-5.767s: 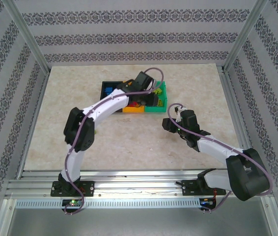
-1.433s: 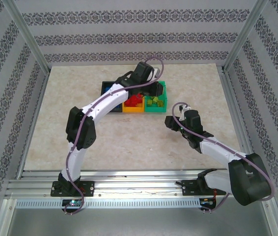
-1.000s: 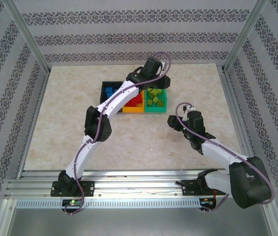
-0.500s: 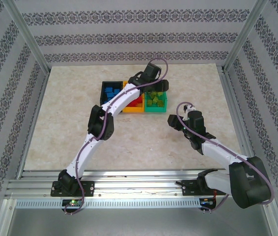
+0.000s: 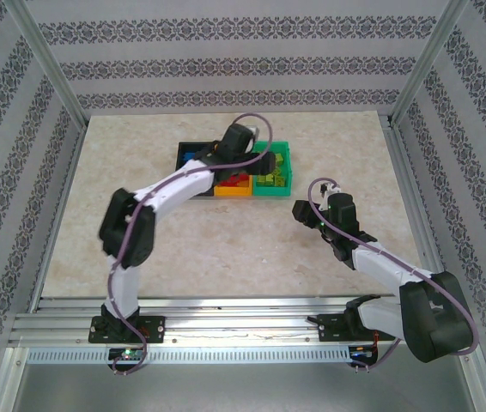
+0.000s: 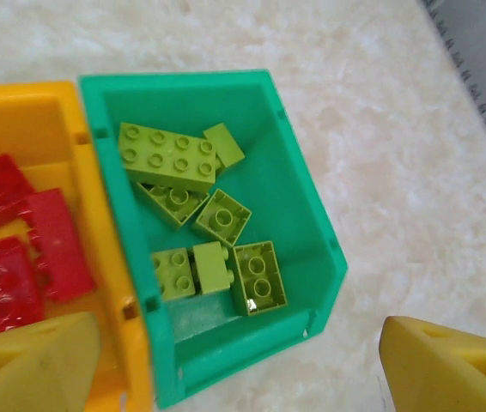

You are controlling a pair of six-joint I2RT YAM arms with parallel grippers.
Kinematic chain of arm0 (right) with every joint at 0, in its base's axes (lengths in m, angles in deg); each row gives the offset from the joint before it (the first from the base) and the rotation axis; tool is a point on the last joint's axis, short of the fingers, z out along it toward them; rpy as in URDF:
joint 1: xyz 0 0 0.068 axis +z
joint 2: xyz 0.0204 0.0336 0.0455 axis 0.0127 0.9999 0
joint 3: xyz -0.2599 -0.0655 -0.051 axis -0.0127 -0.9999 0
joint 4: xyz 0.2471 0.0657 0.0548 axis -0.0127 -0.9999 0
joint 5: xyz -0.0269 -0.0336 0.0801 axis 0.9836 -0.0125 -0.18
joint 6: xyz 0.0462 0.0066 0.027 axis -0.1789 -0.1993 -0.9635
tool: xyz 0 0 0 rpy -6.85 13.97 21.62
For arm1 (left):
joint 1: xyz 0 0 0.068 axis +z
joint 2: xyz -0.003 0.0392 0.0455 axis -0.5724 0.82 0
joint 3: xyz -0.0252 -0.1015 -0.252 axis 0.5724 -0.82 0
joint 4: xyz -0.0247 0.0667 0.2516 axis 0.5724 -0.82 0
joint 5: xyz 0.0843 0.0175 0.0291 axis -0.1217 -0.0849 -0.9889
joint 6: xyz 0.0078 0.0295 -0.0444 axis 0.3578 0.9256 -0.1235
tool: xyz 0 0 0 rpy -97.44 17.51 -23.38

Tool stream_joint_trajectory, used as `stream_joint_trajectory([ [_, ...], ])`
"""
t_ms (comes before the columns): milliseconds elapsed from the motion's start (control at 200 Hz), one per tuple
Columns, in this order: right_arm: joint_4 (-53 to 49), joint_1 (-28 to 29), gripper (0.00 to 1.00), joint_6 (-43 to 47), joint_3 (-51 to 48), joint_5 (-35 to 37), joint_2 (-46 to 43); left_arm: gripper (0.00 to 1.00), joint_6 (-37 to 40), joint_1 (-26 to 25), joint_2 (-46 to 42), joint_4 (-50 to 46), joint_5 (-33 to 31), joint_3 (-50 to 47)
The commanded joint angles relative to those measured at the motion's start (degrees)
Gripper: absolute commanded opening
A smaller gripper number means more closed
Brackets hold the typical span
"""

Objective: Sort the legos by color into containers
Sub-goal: Place the lego in the container, then reset both arms

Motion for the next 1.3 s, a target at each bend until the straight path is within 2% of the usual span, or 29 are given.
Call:
stream_joint_trajectory([
  [0,0.4,-0.8,0.56,0.3,0.2,-0.5,0.5,0.86,0.9,1.5,-9.2,14.7,-3.1,-14.3],
  [155,-0.1,-1.2,0.57,0.3,0.6,-1.2,1.1,0.86,-0.4,6.3,-22.7,20.3,-2.7,-32.7],
  [310,-2.0,-2.6,0.59,2.4,1.6,-1.6,1.9,0.9,0.0,15.2,-34.9,19.9,-1.2,-45.8],
  [370,-2.4,-4.2,0.59,2.7,1.9,-2.5,2.2,0.91,0.4,19.3,-38.9,19.1,0.4,-49.4],
  [460,-1.3,-6.6,0.61,2.2,1.4,-3.3,2.0,1.0,2.6,24.0,-44.7,17.2,-0.2,-54.4],
  [695,-2.3,-12.7,0.65,0.3,2.3,-2.4,-1.4,1.0,5.2,35.2,-55.1,15.3,-1.4,-62.8],
  [754,-1.9,-14.3,0.71,0.2,2.9,-1.0,-2.2,1.0,5.4,37.9,-56.3,17.1,-1.0,-64.7],
  [824,-1.7,-14.9,0.84,1.6,3.9,4.1,-2.7,1.0,5.8,39.6,-57.4,21.0,-3.0,-67.5],
  [909,-1.7,-15.0,0.9,3.0,5.6,13.5,-2.2,1.0,3.9,41.0,-58.8,23.9,-9.4,-70.1],
  [1044,1.6,-15.0,0.94,9.8,7.1,23.1,0.9,1.0,5.8,42.4,-58.0,38.3,-14.3,-76.1],
  [1164,4.8,-15.1,0.96,19.4,8.3,24.4,5.5,1.0,7.7,42.5,-51.5,52.8,-17.7,-80.2],
  [1294,14.2,-15.4,0.96,23.9,4.4,21.7,8.3,1.0,10.7,42.6,-38.8,64.2,-15.1,-79.4],
])
